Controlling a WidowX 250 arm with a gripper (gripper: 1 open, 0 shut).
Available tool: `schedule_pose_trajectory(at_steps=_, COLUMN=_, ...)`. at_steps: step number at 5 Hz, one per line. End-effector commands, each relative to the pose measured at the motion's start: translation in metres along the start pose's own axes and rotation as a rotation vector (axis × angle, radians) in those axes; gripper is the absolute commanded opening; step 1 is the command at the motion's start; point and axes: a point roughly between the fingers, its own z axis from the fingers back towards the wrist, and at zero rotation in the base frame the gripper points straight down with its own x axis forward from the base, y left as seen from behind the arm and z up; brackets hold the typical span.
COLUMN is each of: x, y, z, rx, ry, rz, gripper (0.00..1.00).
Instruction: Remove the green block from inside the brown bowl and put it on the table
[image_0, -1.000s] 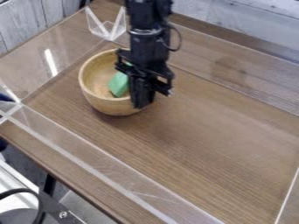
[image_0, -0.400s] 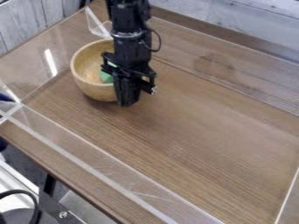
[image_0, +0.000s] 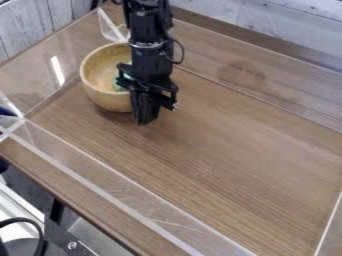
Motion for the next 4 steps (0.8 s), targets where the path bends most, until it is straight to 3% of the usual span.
schedule_pose_trajectory(at_steps=1, x=0.005, y=0.007, z=0.006, rx=0.014, ry=-0.034, rz=0.009, gripper=0.00)
schedule_pose_trajectory(at_steps=4, x=0.005, y=0.006, z=-0.005, rx=-0.004, ry=-0.017, rz=0.013, gripper=0.00)
